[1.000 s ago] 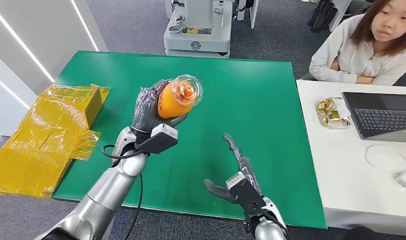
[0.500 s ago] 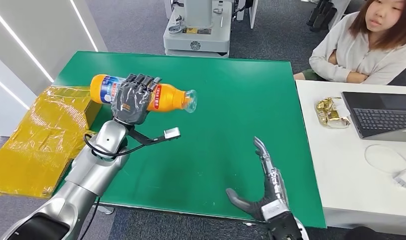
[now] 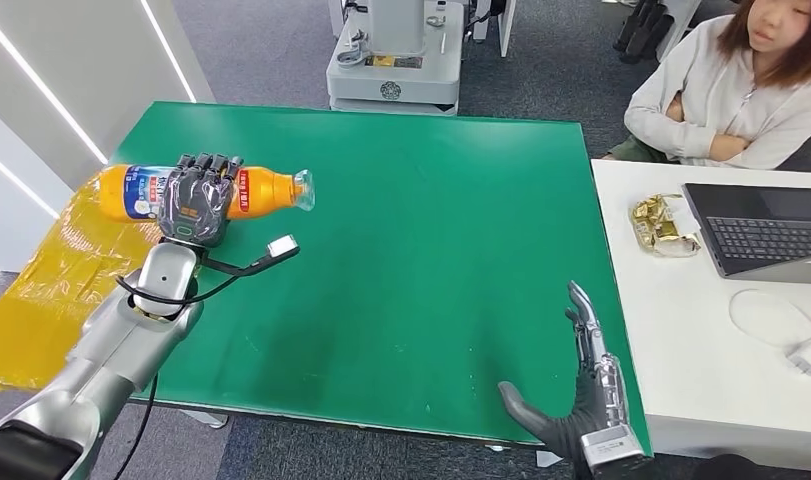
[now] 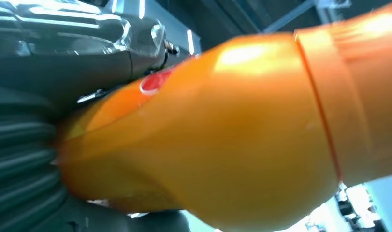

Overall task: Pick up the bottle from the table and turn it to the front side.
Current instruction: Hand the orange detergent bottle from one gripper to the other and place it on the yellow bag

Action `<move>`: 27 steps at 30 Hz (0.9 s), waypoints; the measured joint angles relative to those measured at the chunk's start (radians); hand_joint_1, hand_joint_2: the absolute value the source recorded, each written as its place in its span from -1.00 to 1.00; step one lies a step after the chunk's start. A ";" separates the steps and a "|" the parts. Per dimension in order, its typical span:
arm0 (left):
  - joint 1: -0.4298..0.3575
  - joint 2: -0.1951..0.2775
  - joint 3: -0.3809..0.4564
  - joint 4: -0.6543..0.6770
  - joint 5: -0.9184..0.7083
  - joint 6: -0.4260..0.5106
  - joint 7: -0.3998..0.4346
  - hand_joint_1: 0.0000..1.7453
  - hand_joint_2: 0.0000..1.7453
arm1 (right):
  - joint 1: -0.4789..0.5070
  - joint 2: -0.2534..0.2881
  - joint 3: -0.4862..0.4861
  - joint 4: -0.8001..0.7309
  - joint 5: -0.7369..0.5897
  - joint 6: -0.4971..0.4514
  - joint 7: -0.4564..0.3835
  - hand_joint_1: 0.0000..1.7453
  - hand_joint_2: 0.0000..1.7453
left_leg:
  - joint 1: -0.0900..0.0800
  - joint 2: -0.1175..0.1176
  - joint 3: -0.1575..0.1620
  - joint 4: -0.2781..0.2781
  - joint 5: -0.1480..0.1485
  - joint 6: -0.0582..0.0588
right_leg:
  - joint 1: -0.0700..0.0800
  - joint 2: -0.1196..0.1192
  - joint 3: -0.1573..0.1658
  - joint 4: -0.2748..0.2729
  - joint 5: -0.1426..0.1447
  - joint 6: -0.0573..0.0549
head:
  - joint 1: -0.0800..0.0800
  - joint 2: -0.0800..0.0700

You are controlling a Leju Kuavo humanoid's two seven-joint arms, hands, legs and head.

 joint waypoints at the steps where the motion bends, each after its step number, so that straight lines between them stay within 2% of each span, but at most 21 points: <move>1: 0.007 0.008 -0.003 -0.004 0.000 -0.005 0.012 1.00 1.00 | 0.002 0.000 -0.003 -0.002 0.001 0.000 0.000 -1.00 1.00 | 0.000 0.001 0.000 0.000 0.000 0.000 | 0.000 0.000 0.000 0.000 0.000 0.000 | 0.000 0.000; 6: 0.065 0.072 -0.013 -0.025 0.000 -0.004 0.082 1.00 1.00 | 0.015 -0.001 -0.016 -0.005 0.004 -0.004 -0.002 -1.00 1.00 | 0.000 0.003 0.000 0.000 -0.001 -0.001 | 0.000 0.004 0.000 0.000 0.000 0.000 | 0.000 0.000; 14: 0.179 0.151 0.002 -0.041 0.000 -0.003 0.066 1.00 1.00 | 0.021 -0.003 -0.032 -0.012 -0.001 0.005 0.000 -1.00 1.00 | 0.000 0.003 0.001 -0.001 -0.001 -0.002 | 0.000 0.004 -0.001 0.000 -0.001 -0.001 | 0.000 0.000; 17: 0.224 0.163 0.023 -0.041 0.000 -0.001 0.049 1.00 1.00 | 0.018 -0.003 -0.032 -0.013 0.013 0.023 0.007 -1.00 1.00 | 0.000 0.003 0.001 -0.001 -0.002 -0.002 | 0.000 0.004 0.000 0.000 -0.002 -0.001 | 0.000 0.000; 23: 0.300 0.163 0.104 -0.008 0.000 0.021 -0.037 1.00 1.00 | -0.004 -0.002 -0.037 -0.012 0.026 0.053 0.014 -1.00 1.00 | 0.000 0.003 0.001 -0.001 -0.002 -0.002 | 0.000 0.003 0.000 0.000 -0.002 -0.001 | 0.000 0.000; 27: 0.320 0.157 0.145 0.037 0.000 0.030 -0.077 0.84 1.00 | -0.012 -0.002 -0.038 -0.008 0.026 0.064 0.014 -1.00 1.00 | 0.001 0.003 0.001 -0.001 -0.002 -0.002 | 0.000 0.003 0.000 0.000 -0.002 -0.001 | 0.000 0.000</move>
